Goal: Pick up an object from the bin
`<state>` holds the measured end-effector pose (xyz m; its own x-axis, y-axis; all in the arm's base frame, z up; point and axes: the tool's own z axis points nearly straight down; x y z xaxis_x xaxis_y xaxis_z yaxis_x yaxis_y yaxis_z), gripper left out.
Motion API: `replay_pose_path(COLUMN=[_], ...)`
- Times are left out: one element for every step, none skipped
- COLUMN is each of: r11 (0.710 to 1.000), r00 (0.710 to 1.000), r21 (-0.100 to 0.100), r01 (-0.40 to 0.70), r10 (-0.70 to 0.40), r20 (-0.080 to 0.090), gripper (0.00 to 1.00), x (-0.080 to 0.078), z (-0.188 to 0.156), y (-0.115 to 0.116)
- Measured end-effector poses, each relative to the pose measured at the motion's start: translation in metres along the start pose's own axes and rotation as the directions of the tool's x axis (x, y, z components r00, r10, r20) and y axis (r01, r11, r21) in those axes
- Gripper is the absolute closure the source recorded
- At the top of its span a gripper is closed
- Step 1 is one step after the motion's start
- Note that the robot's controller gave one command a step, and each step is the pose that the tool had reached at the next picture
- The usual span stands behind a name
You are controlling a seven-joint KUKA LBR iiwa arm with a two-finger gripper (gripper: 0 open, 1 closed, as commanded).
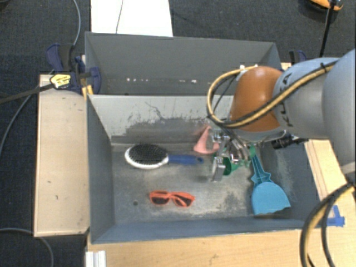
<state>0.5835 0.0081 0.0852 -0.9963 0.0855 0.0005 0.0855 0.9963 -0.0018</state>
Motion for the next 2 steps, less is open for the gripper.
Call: replay_pose_path(r11=[1.000,1.000], r00=[1.000,1.000], r21=[-0.007,-0.008], r01=[0.015,0.028], r10=[-0.015,-0.028], r20=[0.006,0.009], gripper=[0.00,0.00], x=[0.0014,0.0008], z=[-0.0114,-0.0124], y=[0.0410,0.0483])
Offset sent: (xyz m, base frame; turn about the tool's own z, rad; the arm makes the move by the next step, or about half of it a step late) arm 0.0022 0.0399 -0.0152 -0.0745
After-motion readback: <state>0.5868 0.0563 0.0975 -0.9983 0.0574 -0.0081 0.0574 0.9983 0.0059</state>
